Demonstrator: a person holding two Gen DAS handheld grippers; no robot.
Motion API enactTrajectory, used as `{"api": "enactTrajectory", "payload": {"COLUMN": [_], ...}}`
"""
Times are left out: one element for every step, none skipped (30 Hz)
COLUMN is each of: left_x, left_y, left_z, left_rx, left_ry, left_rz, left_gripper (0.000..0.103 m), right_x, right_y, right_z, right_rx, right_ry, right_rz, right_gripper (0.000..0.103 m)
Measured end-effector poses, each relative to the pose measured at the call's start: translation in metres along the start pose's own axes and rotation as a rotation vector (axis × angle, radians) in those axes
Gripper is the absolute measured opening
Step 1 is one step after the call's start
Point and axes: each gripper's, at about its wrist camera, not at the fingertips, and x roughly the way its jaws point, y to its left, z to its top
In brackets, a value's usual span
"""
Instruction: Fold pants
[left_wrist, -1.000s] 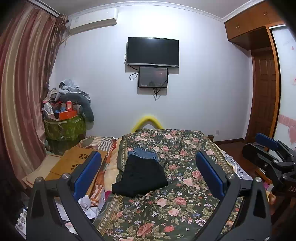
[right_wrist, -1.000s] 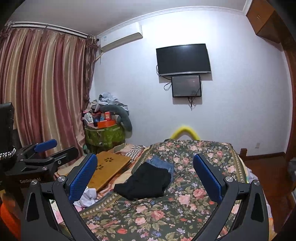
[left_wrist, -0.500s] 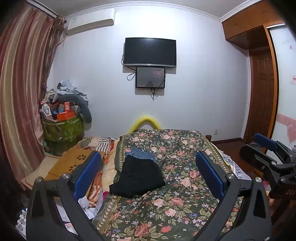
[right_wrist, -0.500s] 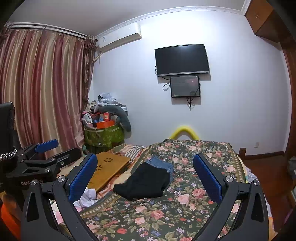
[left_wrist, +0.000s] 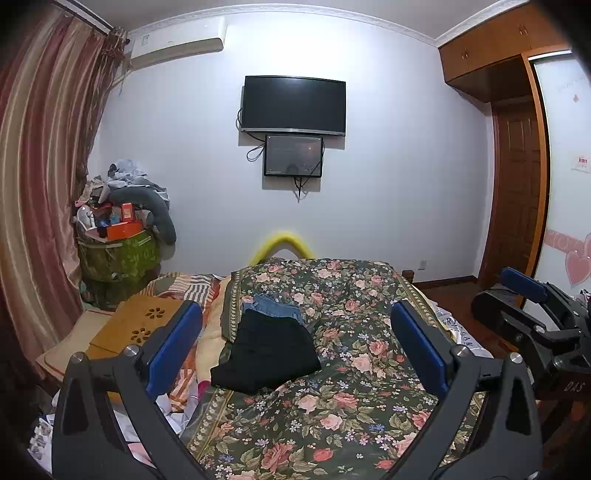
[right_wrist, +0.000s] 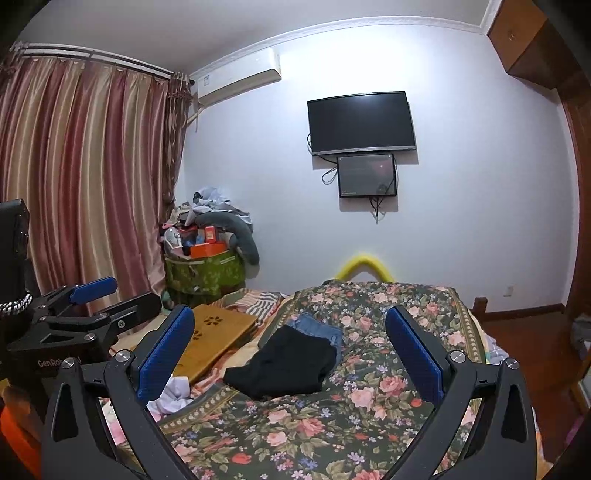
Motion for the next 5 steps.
{"api": "enactTrajectory", "payload": {"left_x": [-0.0003,-0.0005,-0.0005,-0.0006,-0.0004], "left_y": [-0.0007,-0.0011,-0.0009,-0.0010,-0.0011], "left_z": [-0.0006,-0.0011,-0.0013,-0.0021,-0.0022], "left_rx": [0.004,0.005,0.004,0.003,0.002], "left_ry": [-0.001,0.000,0.002,0.003,0.004], "left_rz": [0.003,0.002,-0.002,-0.004,-0.005], "left_gripper": [0.103,0.103,0.103,0.103,0.103], "right_x": [0.0002,0.0004,0.0005,0.0009,0.0007], "right_y": [0.0005,0.0013,0.0018,0.0024,0.0028], "right_z": [-0.0001,-0.0001,-0.0005,-0.0002,-0.0008], "right_rx": [-0.002,-0.005,-0.007,-0.009,-0.011], "right_ry": [0.001,0.001,0.002,0.004,0.004], "right_rz": [0.000,-0.001,0.000,0.000,0.000], "right_gripper": [0.103,0.103,0.103,0.103,0.103]}}
